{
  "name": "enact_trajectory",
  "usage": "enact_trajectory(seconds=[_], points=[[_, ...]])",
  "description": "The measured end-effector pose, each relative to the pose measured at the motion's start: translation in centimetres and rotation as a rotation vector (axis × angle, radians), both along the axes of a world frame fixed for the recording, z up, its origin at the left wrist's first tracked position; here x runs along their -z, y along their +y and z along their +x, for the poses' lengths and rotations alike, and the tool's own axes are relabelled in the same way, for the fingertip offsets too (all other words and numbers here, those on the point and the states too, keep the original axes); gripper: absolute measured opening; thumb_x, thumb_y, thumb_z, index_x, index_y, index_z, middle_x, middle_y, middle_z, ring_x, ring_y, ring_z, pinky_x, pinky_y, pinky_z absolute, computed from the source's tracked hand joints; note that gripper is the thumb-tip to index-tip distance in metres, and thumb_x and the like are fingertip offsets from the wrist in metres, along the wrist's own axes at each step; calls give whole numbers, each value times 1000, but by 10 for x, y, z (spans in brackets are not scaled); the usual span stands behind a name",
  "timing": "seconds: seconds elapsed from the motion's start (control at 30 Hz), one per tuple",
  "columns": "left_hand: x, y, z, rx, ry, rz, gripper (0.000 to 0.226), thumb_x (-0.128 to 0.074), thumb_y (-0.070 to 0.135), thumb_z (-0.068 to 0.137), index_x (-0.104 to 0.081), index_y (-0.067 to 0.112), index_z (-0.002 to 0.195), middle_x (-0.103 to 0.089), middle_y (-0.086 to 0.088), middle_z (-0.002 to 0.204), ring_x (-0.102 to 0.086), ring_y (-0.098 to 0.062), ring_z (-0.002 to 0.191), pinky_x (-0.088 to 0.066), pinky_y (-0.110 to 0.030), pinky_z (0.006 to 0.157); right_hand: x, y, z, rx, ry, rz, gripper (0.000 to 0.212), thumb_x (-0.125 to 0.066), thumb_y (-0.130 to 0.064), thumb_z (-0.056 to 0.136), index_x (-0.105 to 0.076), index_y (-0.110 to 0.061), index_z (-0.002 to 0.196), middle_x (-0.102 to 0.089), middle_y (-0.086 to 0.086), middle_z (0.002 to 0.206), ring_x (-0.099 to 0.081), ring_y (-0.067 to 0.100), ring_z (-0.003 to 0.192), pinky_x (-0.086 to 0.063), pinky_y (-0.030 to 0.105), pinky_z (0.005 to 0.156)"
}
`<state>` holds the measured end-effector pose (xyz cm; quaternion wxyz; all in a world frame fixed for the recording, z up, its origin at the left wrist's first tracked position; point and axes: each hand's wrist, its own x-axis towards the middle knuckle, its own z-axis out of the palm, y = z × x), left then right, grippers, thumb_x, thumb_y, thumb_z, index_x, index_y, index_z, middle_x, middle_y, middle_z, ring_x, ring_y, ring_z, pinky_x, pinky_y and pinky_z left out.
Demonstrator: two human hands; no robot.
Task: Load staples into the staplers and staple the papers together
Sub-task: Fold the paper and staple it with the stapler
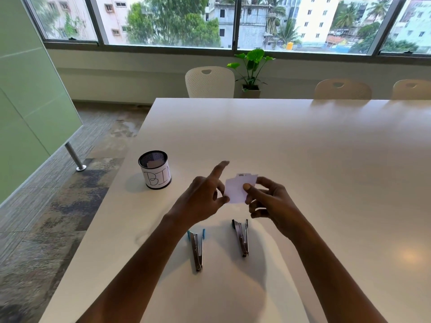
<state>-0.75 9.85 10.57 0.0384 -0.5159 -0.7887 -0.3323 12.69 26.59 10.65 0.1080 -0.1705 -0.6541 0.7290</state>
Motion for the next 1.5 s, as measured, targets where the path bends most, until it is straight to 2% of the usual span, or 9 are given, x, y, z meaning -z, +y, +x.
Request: enact_trajectory(seconds=[0.1, 0.2, 0.27, 0.33, 0.47, 0.6, 0.9, 1.03, 1.5], points=[[2, -5, 2, -53, 27, 109, 51, -79, 21, 83, -60, 18, 130, -74, 4, 88, -64, -9, 70, -61, -35, 68, 3, -4, 4, 21, 15, -21, 28, -72, -30, 89, -72, -7, 106, -72, 12, 89, -70, 24, 73, -58, 31, 64], [8, -9, 8, -148, -122, 182, 40, -80, 31, 82, -68, 23, 118, -65, 2, 90, -64, -13, 80, -61, -34, 66, 6, -9, 7, 38, 61, -41, 28, -71, -27, 89, -74, -8, 109, -73, 13, 100, -73, 26, 86, -60, 32, 72], [10, -13, 10, -156, -350, 138, 45, -79, 49, 78, -66, 37, 120, -64, 5, 93, -67, -7, 86, -61, -27, 71, 7, -12, 9, 53, 90, -33, 30, -73, -29, 85, -75, -11, 109, -74, 14, 105, -74, 26, 91, -61, 34, 77], [7, -15, 16, 3, -749, 137, 50, -79, 60, 72, -64, 48, 119, -72, 6, 96, -72, -8, 92, -62, -27, 75, 10, -15, 11, 55, 110, -8, 31, -72, -29, 85, -74, -13, 112, -75, 13, 106, -73, 27, 95, -61, 36, 80], [7, -13, 29, 100, -1114, 314, 52, -86, 50, 69, -72, 35, 117, -76, 3, 111, -73, -20, 104, -60, -29, 80, 14, -21, 17, 42, 143, 36, 27, -71, -27, 88, -75, -15, 112, -75, 13, 105, -72, 28, 100, -61, 39, 84], [8, -12, 33, 67, -1114, 448, 43, -82, 42, 77, -76, 20, 113, -76, -5, 112, -72, -23, 106, -59, -29, 82, 18, -25, 20, 18, 142, 48, 28, -72, -26, 88, -74, -15, 113, -75, 13, 107, -71, 31, 103, -60, 40, 88], [10, -11, 43, 22, -1076, 464, 34, -82, 29, 72, -76, 28, 105, -79, 4, 99, -76, -19, 94, -61, -26, 71, 13, -29, 21, 155, 164, -57, 25, -68, -28, 91, -76, -8, 105, -75, 15, 102, -72, 29, 98, -59, 33, 80], [13, -10, 45, -5, -1077, 463, 47, -81, 16, 80, -67, 35, 120, -77, 5, 104, -76, -18, 95, -61, -28, 72, 17, -32, 20, 203, 145, -18, 18, -70, -19, 91, -76, -4, 99, -76, 18, 96, -73, 31, 92, -60, 40, 82], [26, -9, 52, -79, -1118, 493, 22, -72, 5, 88, -75, 20, 105, -76, 4, 99, -76, -14, 92, -62, -28, 68, 26, -36, 14, 314, 142, 168, 5, -76, -12, 86, -73, -11, 90, -76, 4, 84, -75, 19, 82, -62, 33, 68]])
